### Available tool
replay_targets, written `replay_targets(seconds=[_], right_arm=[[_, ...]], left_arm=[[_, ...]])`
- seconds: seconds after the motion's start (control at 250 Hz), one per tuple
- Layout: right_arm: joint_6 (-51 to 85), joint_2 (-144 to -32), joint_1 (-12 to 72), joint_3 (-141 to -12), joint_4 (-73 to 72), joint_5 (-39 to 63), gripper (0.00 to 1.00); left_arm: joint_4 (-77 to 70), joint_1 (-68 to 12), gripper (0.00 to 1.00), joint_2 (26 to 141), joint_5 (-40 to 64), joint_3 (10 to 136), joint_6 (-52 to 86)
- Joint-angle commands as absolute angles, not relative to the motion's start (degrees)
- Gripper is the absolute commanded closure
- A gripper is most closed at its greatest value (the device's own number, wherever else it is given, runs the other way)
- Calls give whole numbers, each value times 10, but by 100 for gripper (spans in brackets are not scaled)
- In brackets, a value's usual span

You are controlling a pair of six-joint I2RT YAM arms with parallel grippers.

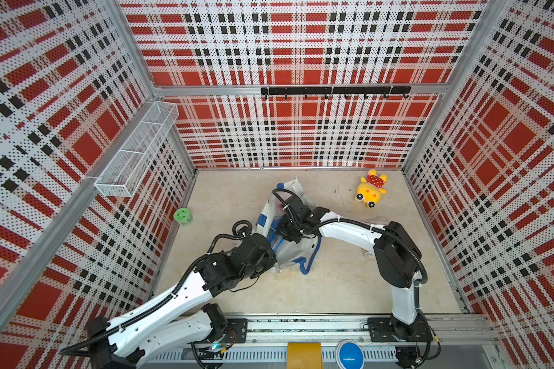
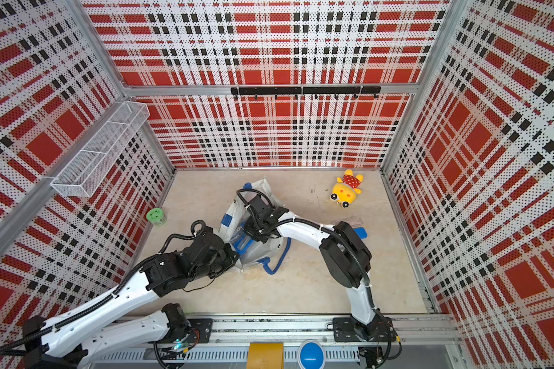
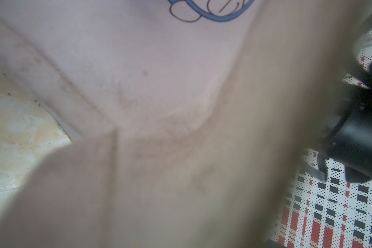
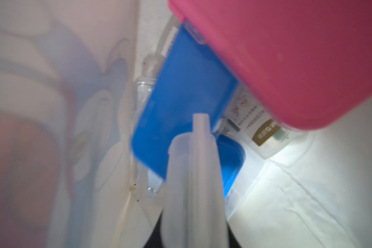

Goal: Take out the compass set from the canvas bag
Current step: Pick up the compass set from the canvas bag, then place the compass set at the center of the board.

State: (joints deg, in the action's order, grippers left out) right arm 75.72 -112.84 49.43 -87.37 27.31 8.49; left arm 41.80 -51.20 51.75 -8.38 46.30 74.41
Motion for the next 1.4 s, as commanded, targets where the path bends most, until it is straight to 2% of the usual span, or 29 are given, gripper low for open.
replay_targets(seconds=[0.0, 0.352, 0.608, 0.808, 1.037, 1.221, 1.397], right_arm=[[749, -1095, 496, -867, 254, 80, 94], [679, -993, 470, -898, 385, 34, 98], [629, -879, 405, -860, 403, 66, 97], [583, -783, 286, -820, 480, 115, 97], [524, -699, 89, -664, 550, 205, 100], [461, -691, -40, -535, 573, 228, 100], [422, -719, -84, -474, 585, 201, 100]], left_arm=[[399, -520, 100, 521, -69, 457, 757], [397, -518, 100, 519, -78, 459, 759], [399, -495, 100, 519, -68, 463, 749], [402, -476, 100, 525, -58, 476, 736], [403, -464, 100, 534, -52, 489, 722], [399, -459, 100, 541, -47, 490, 714], [392, -455, 100, 540, -45, 488, 712]])
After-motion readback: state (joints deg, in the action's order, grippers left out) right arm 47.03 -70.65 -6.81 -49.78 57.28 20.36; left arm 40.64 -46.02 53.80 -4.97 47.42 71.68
